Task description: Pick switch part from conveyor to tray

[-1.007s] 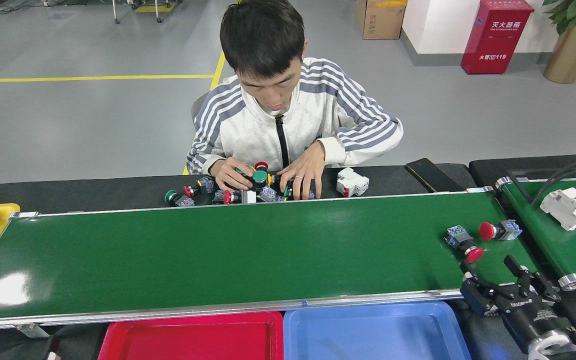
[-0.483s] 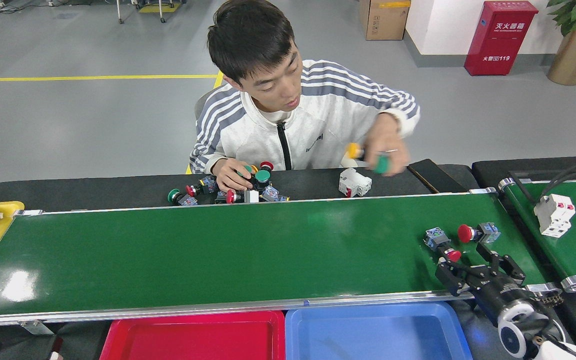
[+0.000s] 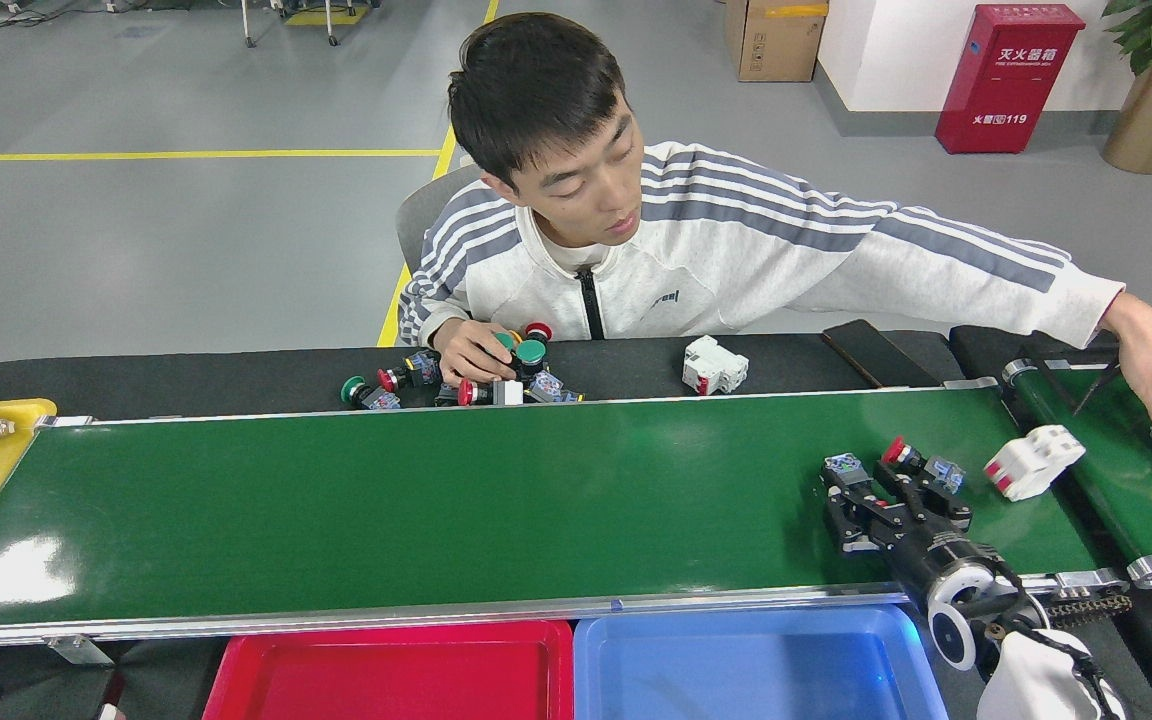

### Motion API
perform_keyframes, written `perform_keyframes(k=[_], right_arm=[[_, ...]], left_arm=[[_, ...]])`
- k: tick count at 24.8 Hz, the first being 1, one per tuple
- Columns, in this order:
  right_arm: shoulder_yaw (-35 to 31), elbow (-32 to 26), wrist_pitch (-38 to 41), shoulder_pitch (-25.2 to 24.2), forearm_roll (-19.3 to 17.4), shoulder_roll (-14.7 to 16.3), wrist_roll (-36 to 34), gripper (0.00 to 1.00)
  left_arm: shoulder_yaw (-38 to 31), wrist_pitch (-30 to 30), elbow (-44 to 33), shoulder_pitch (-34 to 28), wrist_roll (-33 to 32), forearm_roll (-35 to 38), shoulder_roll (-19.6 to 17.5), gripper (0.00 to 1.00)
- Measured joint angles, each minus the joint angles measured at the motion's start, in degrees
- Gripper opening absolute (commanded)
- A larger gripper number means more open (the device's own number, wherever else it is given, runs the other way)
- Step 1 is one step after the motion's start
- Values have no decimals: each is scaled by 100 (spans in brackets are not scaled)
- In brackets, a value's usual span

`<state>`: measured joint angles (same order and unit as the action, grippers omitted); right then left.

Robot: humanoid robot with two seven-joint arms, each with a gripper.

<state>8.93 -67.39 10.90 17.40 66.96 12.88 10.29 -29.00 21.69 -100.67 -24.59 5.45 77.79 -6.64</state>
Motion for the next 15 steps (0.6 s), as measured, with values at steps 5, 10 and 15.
perform_keyframes(k=[5, 10, 15], right_arm=[[60, -39, 19, 3, -21, 0, 22, 10], [264, -690, 306, 3, -9, -82, -18, 9], [1562, -1352, 688, 151, 184, -392, -109, 15]], left_arm=[[0, 1, -2, -60, 0, 0, 0, 100], [0, 3, -9, -67, 0, 0, 0, 100], [0, 29, -9, -66, 0, 0, 0, 100]])
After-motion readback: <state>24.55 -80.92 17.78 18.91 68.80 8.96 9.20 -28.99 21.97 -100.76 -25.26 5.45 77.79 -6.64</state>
